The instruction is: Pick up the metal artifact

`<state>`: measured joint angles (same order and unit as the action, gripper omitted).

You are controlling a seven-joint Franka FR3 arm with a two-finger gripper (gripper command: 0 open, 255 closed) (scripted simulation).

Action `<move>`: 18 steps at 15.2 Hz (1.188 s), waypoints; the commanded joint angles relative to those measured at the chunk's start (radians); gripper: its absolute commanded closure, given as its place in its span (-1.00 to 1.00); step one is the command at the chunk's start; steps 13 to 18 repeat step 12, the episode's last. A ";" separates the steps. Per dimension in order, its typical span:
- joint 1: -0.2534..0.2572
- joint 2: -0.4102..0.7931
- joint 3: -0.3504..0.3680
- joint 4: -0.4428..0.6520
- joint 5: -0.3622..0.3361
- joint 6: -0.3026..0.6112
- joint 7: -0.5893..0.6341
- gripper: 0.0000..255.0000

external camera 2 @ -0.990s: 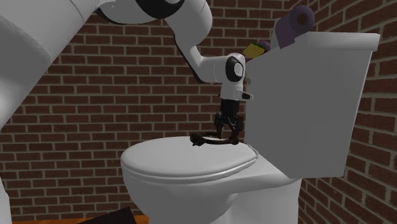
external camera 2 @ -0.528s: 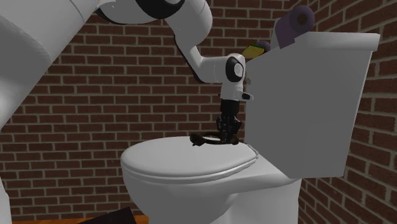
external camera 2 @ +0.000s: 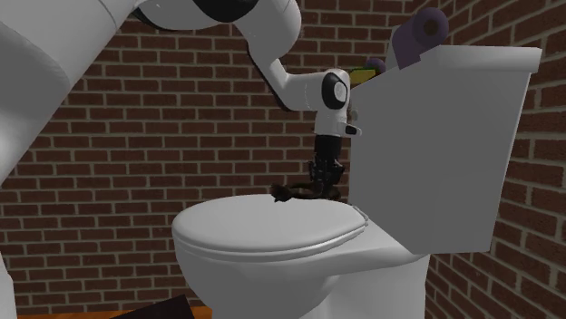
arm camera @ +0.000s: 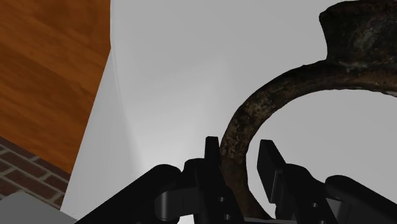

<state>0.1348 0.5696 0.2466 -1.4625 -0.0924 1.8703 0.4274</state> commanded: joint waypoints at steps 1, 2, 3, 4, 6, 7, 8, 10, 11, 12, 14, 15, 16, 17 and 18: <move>0.000 -0.009 0.002 0.015 0.002 -0.024 0.000 1.00; 0.000 -0.013 0.002 0.022 0.003 -0.035 -0.001 1.00; 0.000 -0.017 0.003 0.030 0.004 -0.047 -0.001 1.00; 0.000 -0.021 0.003 0.038 0.005 -0.058 -0.001 1.00; 0.000 -0.028 0.004 0.054 0.007 -0.081 -0.002 1.00; 0.001 -0.031 0.005 0.063 0.008 -0.093 -0.002 1.00; 0.001 -0.034 0.005 0.072 0.008 -0.105 -0.002 1.00; 0.002 -0.039 0.006 0.092 0.010 -0.129 -0.002 1.00; 0.002 -0.039 0.006 0.093 0.010 -0.131 -0.003 1.00; 0.002 -0.039 0.006 0.093 0.010 -0.131 -0.003 1.00; 0.002 -0.039 0.006 0.093 0.010 -0.131 -0.003 1.00; 0.002 -0.039 0.006 0.093 0.010 -0.131 -0.003 1.00; 0.002 -0.039 0.006 0.093 0.010 -0.131 -0.003 1.00; 0.002 -0.039 0.006 0.093 0.010 -0.131 -0.003 1.00; 0.002 -0.039 0.006 0.093 0.010 -0.131 -0.003 1.00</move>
